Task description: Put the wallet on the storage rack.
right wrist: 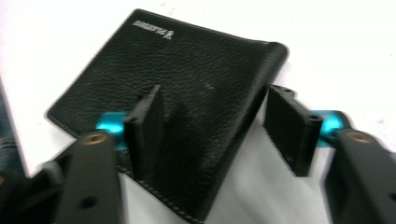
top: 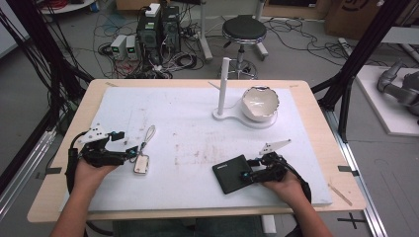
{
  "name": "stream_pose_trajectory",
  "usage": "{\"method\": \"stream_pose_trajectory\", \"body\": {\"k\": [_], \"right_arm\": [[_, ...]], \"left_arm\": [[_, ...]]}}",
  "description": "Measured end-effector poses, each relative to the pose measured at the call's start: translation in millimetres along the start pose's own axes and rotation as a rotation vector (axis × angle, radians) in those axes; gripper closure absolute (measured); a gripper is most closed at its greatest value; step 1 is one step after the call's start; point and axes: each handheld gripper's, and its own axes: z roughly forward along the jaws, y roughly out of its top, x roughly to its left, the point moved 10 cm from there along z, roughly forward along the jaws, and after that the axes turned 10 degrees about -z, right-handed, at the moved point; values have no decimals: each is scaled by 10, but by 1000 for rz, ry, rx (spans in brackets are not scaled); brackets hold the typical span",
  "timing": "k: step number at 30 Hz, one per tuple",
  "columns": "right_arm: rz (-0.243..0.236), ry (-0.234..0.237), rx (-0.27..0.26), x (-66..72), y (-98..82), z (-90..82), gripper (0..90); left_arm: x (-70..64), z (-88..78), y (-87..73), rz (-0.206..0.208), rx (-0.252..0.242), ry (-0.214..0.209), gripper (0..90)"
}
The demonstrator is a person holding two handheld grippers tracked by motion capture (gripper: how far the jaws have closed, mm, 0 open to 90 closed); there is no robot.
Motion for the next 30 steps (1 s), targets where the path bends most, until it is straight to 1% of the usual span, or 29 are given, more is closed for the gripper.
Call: {"method": "stream_pose_trajectory", "body": {"k": [1, 2, 3, 4, 5, 7, 8, 9, 10, 11, 12, 15, 16, 19, 20, 23, 24, 25, 29, 30], "right_arm": [[2, 3, 0, -3, -2, -1, 423], [11, 15, -6, -6, -4, -6, 468], [11, 15, -6, -6, -4, -6, 468], [16, 24, -6, -6, -8, -12, 490], [42, 43, -17, -20, -16, -28, 574], [72, 59, -26, -36, -22, -43, 646], [80, 65, -32, -44, -23, -51, 682], [80, 65, -32, -44, -23, -51, 682], [96, 74, -53, -51, -23, -62, 741], [106, 78, -59, -54, -21, -65, 760], [106, 78, -59, -54, -21, -65, 760], [119, 79, -70, -47, 3, -80, 806], [104, 72, -74, -41, 18, -85, 813], [79, 66, -87, -20, 63, -108, 832], [63, 59, -107, -8, 111, -139, 839], [30, 46, -126, 15, 174, -180, 842], [30, 46, -126, 15, 174, -180, 842], [19, 40, -137, 19, 203, -200, 843], [-17, -8, -177, 7, 307, -302, 847], [-38, -33, -194, -14, 346, -347, 848]], "left_arm": [[-2, 2, 2, -2, -2, 1, 169], [-4, 3, -1, 1, 1, -2, 169], [-3, 4, -3, 3, 2, -1, 169], [-5, 6, -4, 2, 3, -2, 169], [-6, 8, -5, 2, 2, -3, 169], [-5, 8, -3, 2, 2, 0, 169], [-8, 9, -3, 2, 2, -1, 169], [-8, 9, -3, 2, 2, -1, 169], [-8, 9, -4, 3, 4, -1, 169], [-7, 10, -4, 3, 4, 0, 169], [-4, 10, -4, 4, 4, 2, 169], [-3, 9, -2, 3, 2, 1, 169], [-5, 9, -1, 1, 1, 0, 169], [-4, 6, 5, 0, -3, 1, 169], [-1, 2, 8, 2, -3, 1, 169], [0, -3, 12, 2, -5, 1, 169], [0, -4, 13, 1, -6, 2, 169], [4, -7, 15, 2, -7, 4, 169], [3, -14, 26, 0, -14, 5, 169], [6, -15, 26, 1, -14, 6, 169]]}}
